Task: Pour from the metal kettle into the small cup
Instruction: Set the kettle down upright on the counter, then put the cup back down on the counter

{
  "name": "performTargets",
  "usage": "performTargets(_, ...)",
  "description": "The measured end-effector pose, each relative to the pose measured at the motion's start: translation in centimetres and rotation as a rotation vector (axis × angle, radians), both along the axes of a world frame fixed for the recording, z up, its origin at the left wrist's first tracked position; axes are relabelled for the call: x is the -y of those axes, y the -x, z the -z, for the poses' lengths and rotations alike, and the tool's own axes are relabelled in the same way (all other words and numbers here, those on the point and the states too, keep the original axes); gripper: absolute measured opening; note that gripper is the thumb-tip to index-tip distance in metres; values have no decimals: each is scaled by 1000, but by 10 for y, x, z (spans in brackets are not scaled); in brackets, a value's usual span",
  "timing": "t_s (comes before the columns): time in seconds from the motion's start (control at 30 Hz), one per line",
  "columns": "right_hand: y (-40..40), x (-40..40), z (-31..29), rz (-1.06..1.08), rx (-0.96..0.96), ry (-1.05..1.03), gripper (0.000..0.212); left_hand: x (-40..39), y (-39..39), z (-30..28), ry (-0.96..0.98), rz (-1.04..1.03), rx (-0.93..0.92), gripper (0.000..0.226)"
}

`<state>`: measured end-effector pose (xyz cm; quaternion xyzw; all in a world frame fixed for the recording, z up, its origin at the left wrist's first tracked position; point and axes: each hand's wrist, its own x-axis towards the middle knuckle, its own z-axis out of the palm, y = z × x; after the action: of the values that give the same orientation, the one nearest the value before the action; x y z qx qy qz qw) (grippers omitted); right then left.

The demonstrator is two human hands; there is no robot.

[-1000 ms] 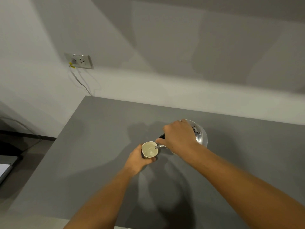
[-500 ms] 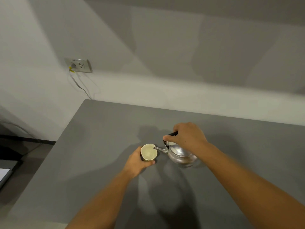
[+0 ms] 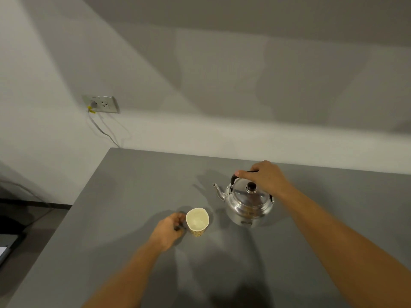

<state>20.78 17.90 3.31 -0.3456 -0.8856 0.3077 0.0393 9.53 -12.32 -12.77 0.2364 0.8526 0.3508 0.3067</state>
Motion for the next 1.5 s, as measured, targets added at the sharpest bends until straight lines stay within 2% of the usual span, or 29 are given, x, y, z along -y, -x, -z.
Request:
performTargets(0.27,48,-82,-7,138,-68,-12,77,-39,46,-2,-37,-79,-19,36)
performTargets(0.47,69,-92,11,124,-34,29,70,-20,47,5,-26,-156,-19,28)
performTargets(0.7,95,-125,26,153,-39,70,64,-46,76,5,-60,-157,-14,18)
performTargets(1.17,111,-142,43,144,-40,136,58,-63,94,-1,-42,-136,-67,18)
performTargets(1.5,106,-138,34,25,13,-21,47,-68,93,-8,-63,-147,-64,20)
